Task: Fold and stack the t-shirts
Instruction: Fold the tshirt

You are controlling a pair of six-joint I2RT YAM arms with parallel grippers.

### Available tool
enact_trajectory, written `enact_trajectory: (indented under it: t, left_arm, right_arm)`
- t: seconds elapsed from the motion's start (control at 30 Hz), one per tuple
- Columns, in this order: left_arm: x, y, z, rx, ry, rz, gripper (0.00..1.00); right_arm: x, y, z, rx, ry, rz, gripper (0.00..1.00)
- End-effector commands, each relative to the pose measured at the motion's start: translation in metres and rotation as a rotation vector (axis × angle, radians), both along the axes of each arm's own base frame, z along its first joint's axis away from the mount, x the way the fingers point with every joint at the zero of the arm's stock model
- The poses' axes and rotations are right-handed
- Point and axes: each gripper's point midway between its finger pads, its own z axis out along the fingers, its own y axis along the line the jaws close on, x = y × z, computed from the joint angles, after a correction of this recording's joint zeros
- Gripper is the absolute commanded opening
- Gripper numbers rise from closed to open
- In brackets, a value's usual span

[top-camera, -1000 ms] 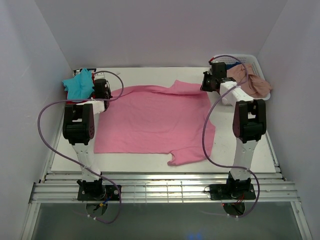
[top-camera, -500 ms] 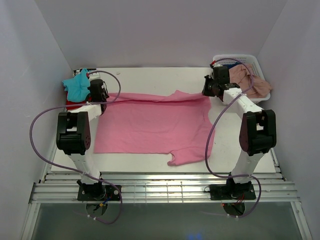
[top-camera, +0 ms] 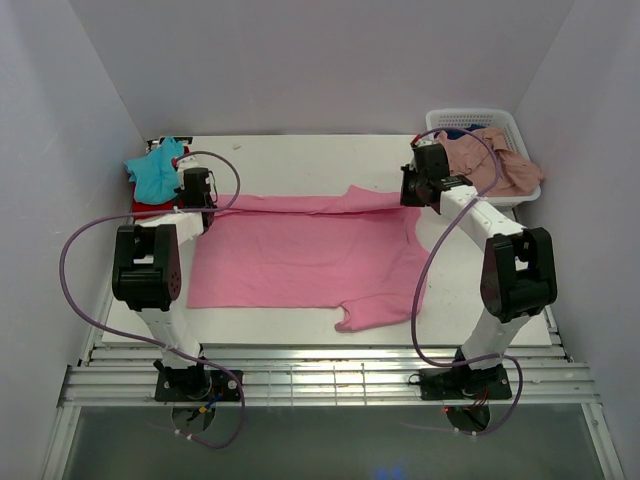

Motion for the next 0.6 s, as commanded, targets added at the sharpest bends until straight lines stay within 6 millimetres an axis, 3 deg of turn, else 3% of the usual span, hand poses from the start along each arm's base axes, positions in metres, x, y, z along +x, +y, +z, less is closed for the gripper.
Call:
enact_trajectory:
  t: [0.0, 0.2, 0.57]
  left_arm:
    - [-0.014, 0.009, 0.023, 0.002, -0.031, 0.064, 0.00]
    - [-0.025, 0.008, 0.019, -0.017, -0.031, 0.075, 0.00]
    - [-0.043, 0.009, 0.009, -0.026, -0.005, 0.095, 0.00]
  right_arm:
    - [-0.007, -0.009, 0.018, -0.032, -0.037, -0.031, 0.08]
    - [-0.018, -0.016, 0.014, -0.056, -0.026, -0.052, 0.08]
    - [-0.033, -0.031, -0.025, -0.130, 0.100, -0.105, 0.08]
